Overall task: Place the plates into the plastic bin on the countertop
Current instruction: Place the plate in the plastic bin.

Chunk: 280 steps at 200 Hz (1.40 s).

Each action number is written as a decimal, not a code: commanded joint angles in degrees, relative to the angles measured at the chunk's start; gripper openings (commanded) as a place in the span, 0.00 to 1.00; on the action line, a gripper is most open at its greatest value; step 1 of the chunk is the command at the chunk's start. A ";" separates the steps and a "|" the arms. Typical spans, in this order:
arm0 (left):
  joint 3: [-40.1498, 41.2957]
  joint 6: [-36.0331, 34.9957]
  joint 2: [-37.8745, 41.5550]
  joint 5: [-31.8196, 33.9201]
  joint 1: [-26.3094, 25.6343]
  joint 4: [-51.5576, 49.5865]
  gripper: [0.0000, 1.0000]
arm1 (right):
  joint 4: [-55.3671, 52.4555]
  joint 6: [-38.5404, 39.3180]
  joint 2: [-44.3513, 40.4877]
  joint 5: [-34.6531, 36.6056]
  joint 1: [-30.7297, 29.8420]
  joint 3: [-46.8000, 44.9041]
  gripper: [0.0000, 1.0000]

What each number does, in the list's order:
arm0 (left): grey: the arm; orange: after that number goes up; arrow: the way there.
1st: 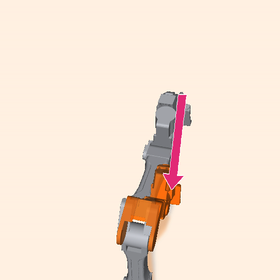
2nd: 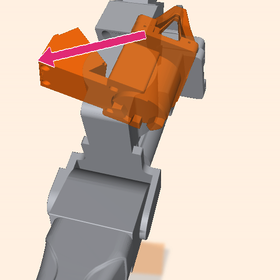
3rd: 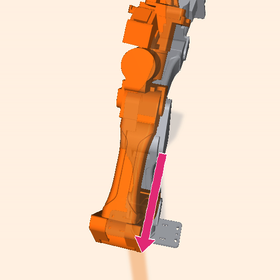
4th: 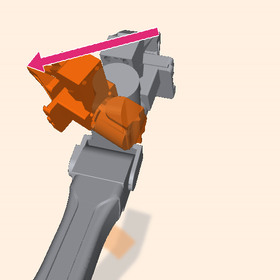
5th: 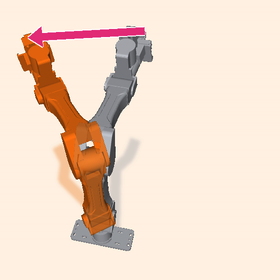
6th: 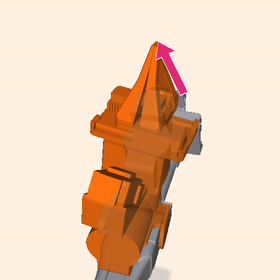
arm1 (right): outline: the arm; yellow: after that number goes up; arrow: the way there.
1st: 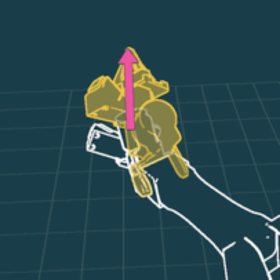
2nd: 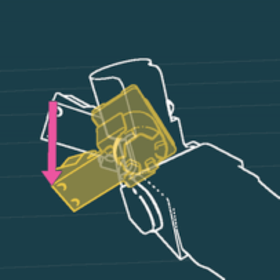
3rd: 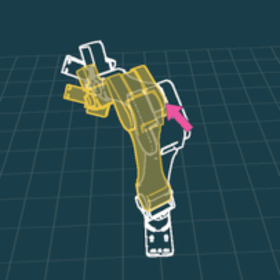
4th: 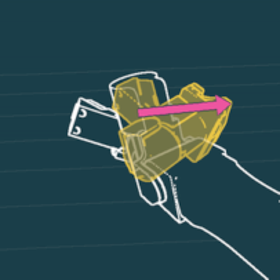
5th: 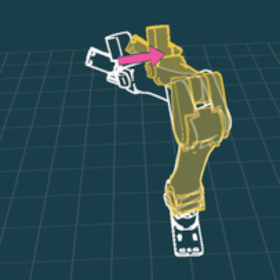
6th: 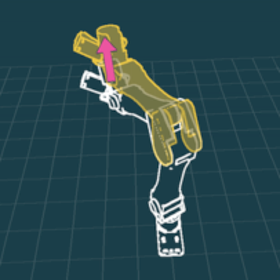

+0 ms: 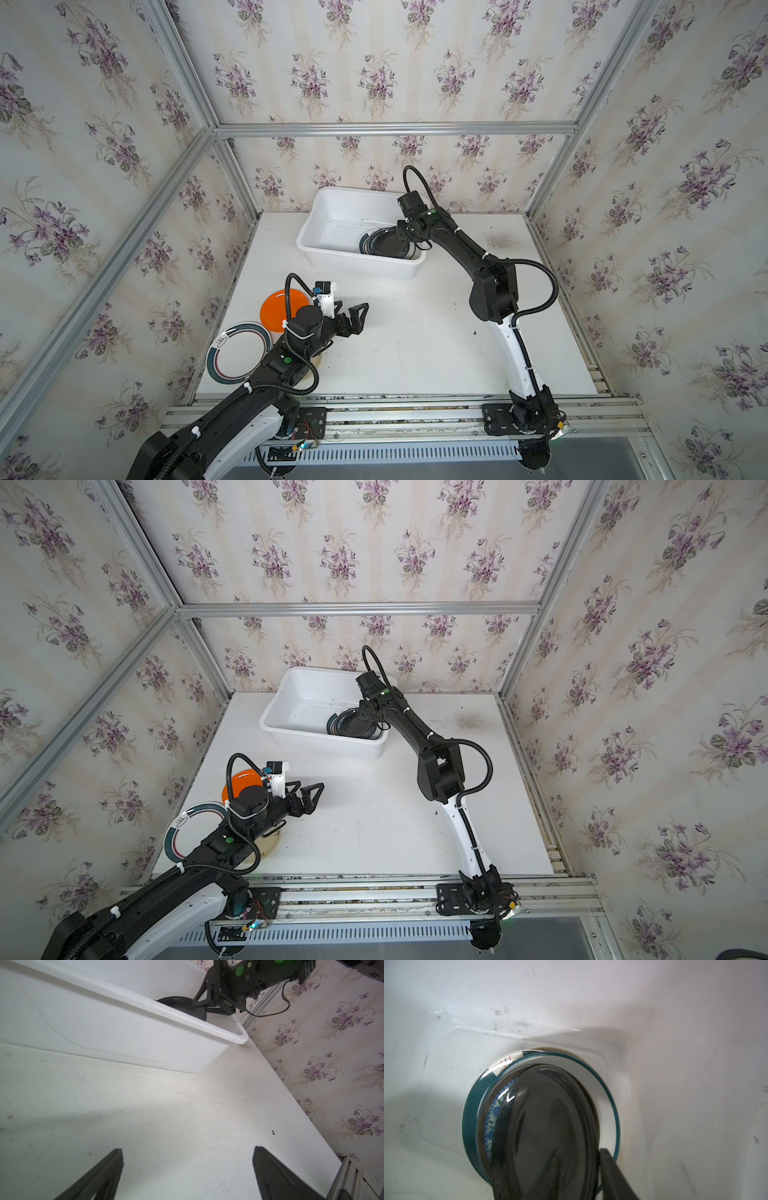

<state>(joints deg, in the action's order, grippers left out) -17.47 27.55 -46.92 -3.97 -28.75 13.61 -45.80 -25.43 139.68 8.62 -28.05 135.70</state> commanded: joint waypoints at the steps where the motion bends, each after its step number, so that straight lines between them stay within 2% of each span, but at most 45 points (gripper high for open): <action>1: -2.26 1.41 -1.03 -2.10 0.10 -0.82 0.99 | -0.97 2.27 -1.48 -0.53 0.10 0.88 0.67; 13: -3.18 3.46 -1.63 -1.72 0.10 -2.36 0.99 | -0.80 2.77 -2.56 -0.11 -0.07 0.75 0.77; 27: -4.08 5.27 -1.95 -1.11 0.18 -4.13 1.00 | -0.44 3.39 -3.80 0.09 -0.40 0.57 0.81; 59: -4.73 7.67 -1.30 1.77 0.19 -8.31 1.00 | 0.95 4.79 -6.30 -3.77 -0.86 0.53 0.82; 97: -9.66 9.94 0.44 7.52 0.83 -22.50 1.00 | 3.06 3.44 -12.71 -9.32 -1.20 -2.39 0.82; 115: -13.20 12.01 0.60 11.14 1.24 -32.75 1.00 | 8.45 3.24 -20.62 -9.84 -1.48 -12.35 0.82; 146: -14.31 14.42 -0.24 14.32 2.04 -43.02 1.00 | 28.64 0.39 -41.44 -10.64 -1.48 -42.95 0.83; 160: -13.67 15.68 -1.76 13.68 2.83 -45.74 1.00 | 33.06 -0.33 -49.02 -10.15 -1.46 -52.19 0.84; 189: -11.51 17.28 -4.36 10.87 3.34 -46.67 1.00 | 28.77 0.72 -58.00 -10.91 -1.46 -59.49 0.85; 230: -9.95 17.11 -4.12 11.78 3.31 -46.11 1.00 | 28.66 0.23 -68.52 -12.40 -1.41 -70.09 0.85; 280: -8.15 17.49 -3.72 10.40 3.26 -44.55 1.00 | 27.20 -0.52 -73.06 -15.97 -1.46 -77.35 0.85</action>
<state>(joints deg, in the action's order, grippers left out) -26.46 43.99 -51.03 6.87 -25.54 -32.10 -19.07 -25.54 67.99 -4.67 -29.50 60.53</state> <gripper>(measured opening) 0.996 0.849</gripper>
